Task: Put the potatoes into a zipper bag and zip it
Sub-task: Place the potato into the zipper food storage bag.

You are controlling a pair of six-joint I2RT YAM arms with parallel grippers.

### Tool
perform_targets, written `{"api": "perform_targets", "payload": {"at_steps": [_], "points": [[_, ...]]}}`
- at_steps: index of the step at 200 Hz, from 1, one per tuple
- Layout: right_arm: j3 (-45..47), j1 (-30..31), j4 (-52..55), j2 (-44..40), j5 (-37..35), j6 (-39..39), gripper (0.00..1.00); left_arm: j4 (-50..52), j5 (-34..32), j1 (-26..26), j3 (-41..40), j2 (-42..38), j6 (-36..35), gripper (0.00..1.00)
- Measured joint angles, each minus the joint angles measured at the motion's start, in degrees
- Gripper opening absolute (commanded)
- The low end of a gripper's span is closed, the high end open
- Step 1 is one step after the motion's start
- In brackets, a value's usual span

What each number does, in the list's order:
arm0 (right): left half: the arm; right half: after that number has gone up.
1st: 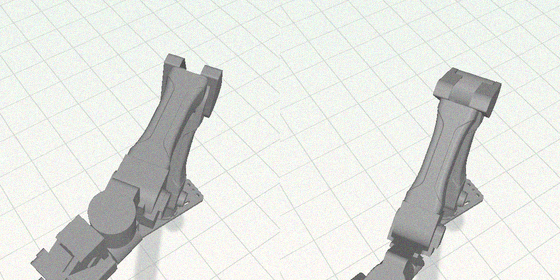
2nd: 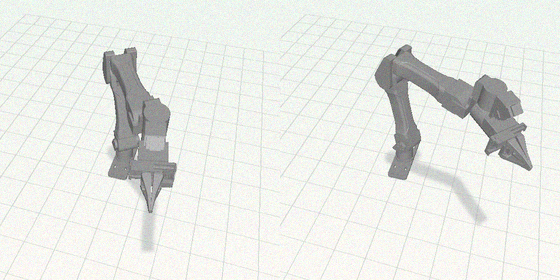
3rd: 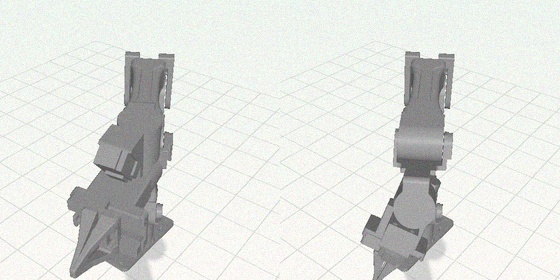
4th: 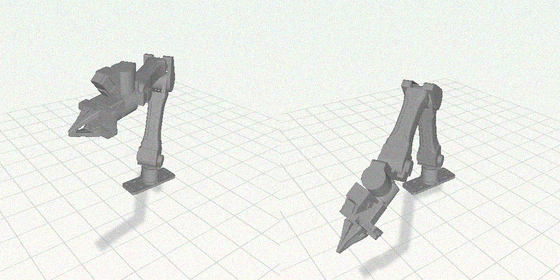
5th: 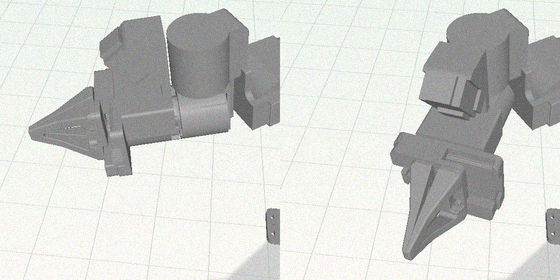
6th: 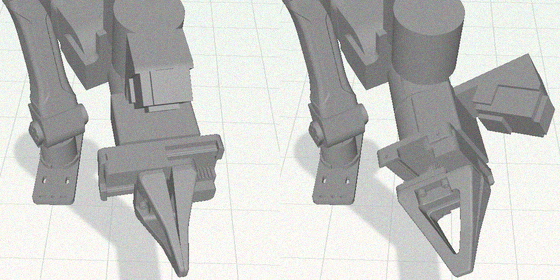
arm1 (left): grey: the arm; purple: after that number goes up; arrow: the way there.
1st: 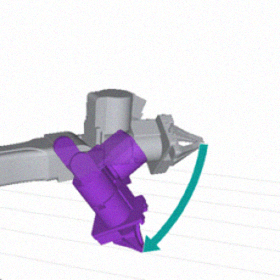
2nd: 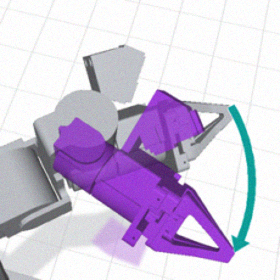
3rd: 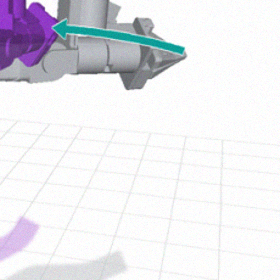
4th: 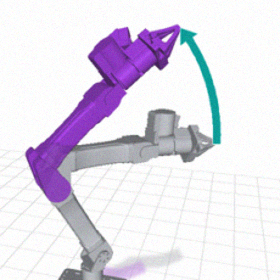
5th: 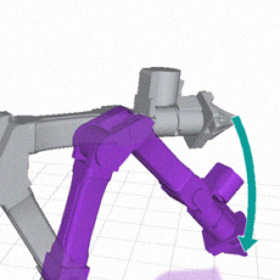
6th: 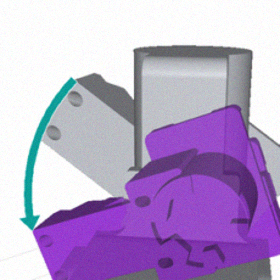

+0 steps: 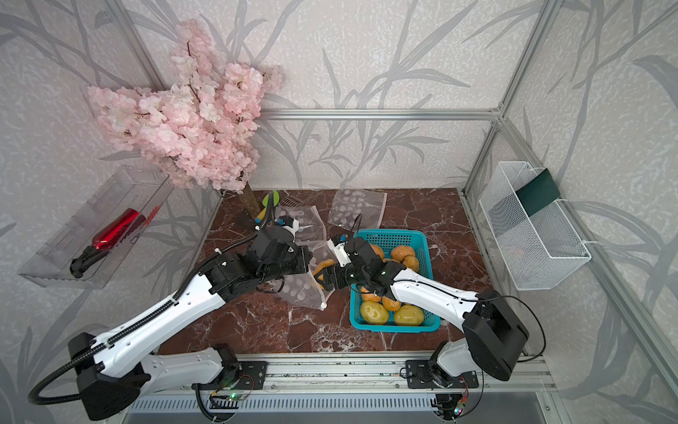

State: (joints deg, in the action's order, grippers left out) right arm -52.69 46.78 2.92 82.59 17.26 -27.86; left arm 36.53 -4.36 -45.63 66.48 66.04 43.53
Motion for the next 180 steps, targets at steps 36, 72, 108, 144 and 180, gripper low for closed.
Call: {"api": "perform_targets", "payload": {"at_steps": [36,72,108,144,180], "points": [[-1.79,0.00,2.34,2.25,-2.47,-0.07,0.70,0.07,-0.46,0.02,-1.40,-2.34,0.02,0.00],[-1.86,0.00,3.54,2.67,-3.52,-0.44,0.92,0.11,-0.74,0.07,-2.49,-2.45,0.09,0.00],[-1.86,0.04,3.85,2.60,-3.50,-0.52,0.99,0.13,-0.70,0.17,-3.21,-2.43,0.15,0.00],[-1.86,0.04,4.66,1.31,-3.72,-0.39,0.99,-0.02,-0.72,0.31,-3.34,-2.21,0.17,0.00],[-1.79,0.04,5.53,-2.93,-4.44,-0.35,0.99,-0.11,-0.70,0.31,-3.34,-0.22,0.20,0.00]]}}
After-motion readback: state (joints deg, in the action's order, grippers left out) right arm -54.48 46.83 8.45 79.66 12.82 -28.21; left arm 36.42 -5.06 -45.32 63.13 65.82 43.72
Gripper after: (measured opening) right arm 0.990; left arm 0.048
